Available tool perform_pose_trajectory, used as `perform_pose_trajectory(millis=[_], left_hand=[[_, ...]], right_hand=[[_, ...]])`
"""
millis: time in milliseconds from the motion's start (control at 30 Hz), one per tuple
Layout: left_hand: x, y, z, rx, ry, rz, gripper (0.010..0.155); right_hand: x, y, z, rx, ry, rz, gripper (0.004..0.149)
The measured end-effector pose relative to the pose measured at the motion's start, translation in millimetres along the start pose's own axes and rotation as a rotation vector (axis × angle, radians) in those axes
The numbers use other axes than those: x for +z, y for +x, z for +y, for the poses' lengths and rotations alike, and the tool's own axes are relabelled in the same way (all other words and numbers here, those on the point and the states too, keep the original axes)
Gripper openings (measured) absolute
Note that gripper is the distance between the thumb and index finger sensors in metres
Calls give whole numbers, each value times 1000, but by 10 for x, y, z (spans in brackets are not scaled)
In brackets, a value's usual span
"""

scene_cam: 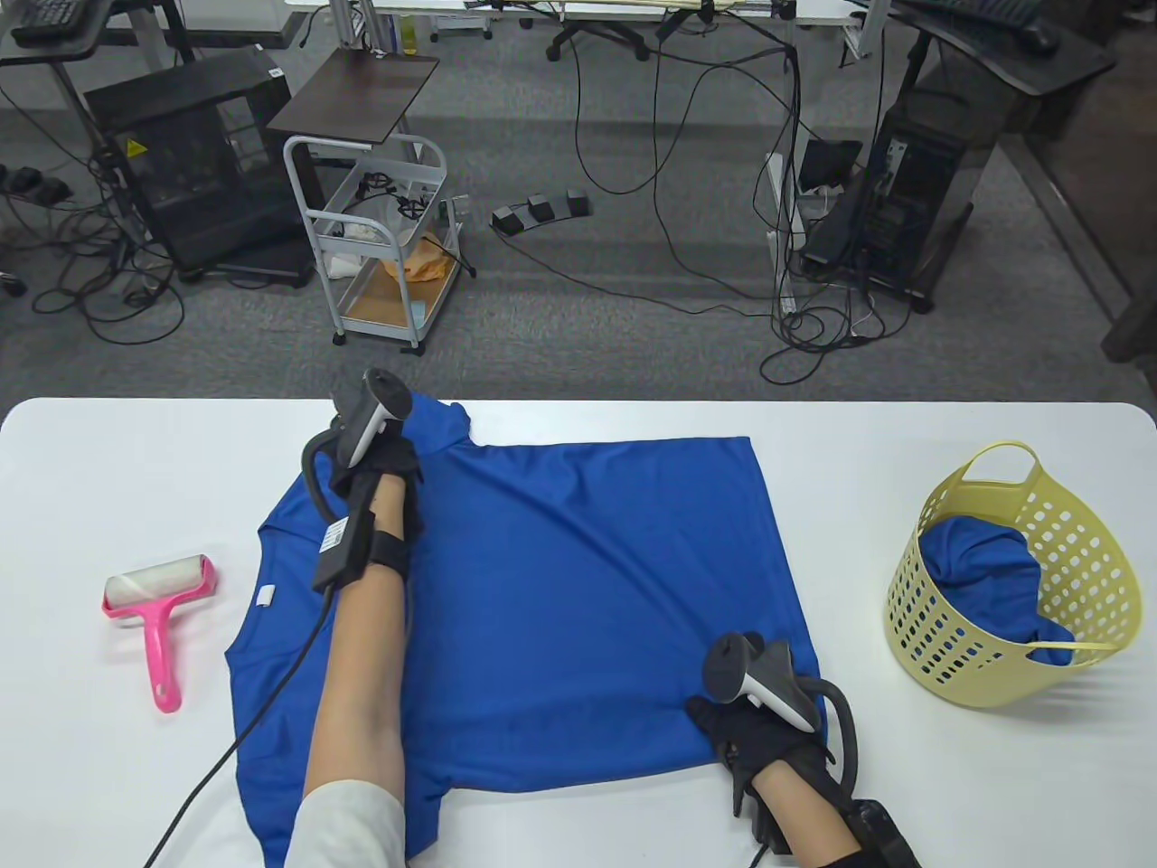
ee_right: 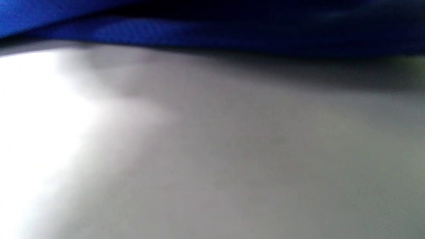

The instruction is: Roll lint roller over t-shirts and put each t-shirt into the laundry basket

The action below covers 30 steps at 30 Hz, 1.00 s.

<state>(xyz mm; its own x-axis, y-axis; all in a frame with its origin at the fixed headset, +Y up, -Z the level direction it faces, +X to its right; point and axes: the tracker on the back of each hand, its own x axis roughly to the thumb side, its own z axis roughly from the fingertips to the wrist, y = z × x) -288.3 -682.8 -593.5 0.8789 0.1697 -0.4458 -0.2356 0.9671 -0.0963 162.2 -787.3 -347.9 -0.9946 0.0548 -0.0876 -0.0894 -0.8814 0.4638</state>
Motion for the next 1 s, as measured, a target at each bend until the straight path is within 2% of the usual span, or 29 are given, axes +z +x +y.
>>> perform_pose_trajectory(millis=[133,233,400,567,667,733,1000], left_hand=[[388,-580,365,-51,74,108,71],[665,-1026,431,-79,74,186,73],[961,-1658,212,-110,40,315,83],[1068,-2108,-132,-83,-43,488,91],[1069,-2237,-297,-55,-54,531,86],[1038,-2256,-394,-69,-78,504,87],[1024,-2194,-465,-132,52,457,77]], right_hand=[[-1,-2,1,-2,1,1,73],[-1,-4,0,-3,3,2,73],[-3,-8,1,-4,4,2,73],[-6,-13,1,-5,6,1,73],[-5,-14,6,-4,3,1,73],[-6,-16,6,-3,1,0,73],[-8,-20,6,-8,4,0,73]])
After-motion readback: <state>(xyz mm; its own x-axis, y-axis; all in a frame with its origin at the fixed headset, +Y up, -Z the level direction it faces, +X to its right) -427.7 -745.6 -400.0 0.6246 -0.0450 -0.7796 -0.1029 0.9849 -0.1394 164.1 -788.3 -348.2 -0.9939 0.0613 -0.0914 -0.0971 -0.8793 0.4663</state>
